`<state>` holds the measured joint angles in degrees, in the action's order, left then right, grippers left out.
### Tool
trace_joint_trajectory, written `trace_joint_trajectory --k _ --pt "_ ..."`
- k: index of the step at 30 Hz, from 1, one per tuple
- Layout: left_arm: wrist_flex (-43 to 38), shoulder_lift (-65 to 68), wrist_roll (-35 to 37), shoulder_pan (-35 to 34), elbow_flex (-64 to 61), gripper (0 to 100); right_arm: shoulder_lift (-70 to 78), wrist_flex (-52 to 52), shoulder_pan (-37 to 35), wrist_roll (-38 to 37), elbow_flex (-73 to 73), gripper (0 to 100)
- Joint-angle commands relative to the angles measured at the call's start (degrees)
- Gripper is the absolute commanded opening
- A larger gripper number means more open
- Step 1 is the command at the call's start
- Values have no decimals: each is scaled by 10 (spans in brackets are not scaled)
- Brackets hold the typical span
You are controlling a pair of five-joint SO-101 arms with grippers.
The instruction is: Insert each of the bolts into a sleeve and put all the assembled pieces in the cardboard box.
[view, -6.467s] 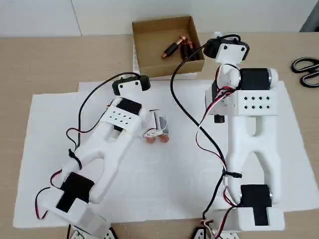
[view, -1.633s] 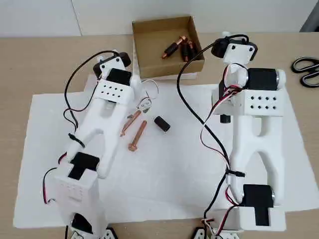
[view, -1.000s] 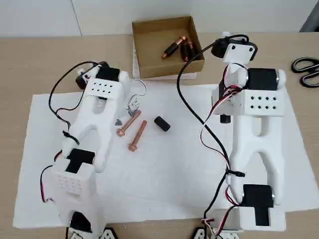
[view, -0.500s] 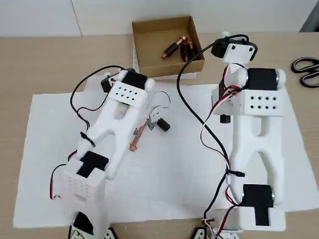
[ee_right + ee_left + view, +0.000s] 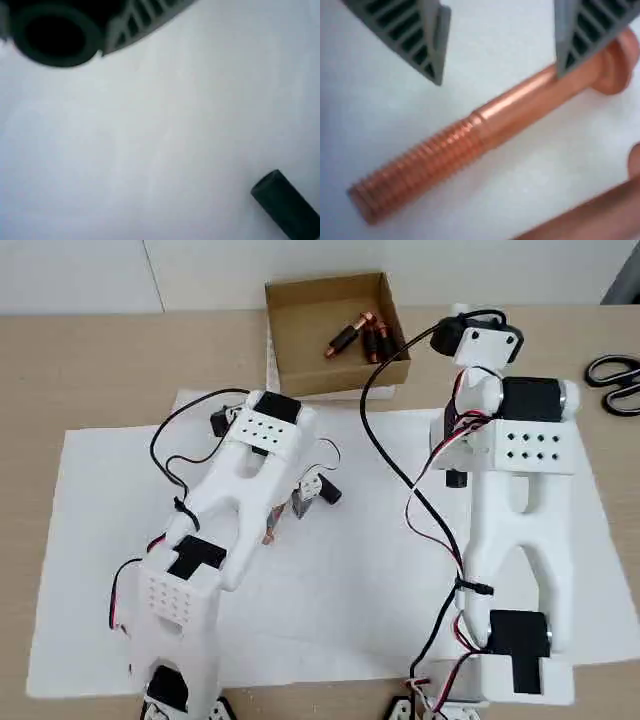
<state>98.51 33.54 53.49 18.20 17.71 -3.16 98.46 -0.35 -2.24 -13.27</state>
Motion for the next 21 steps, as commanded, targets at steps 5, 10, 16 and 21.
trace_joint_trajectory --k 5,10,16,21 --pt "3 -55 -99 5 3 141 -27 -2 5 -5 -3 4" --pt "3 -94 -103 3 3 141 -27 -3 5 -5 -3 4" --pt "3 -96 -178 2 0 141 -27 -3 5 -5 -3 4" --pt "-2 -91 -330 -18 0 141 -27 -3 5 -5 -3 4"
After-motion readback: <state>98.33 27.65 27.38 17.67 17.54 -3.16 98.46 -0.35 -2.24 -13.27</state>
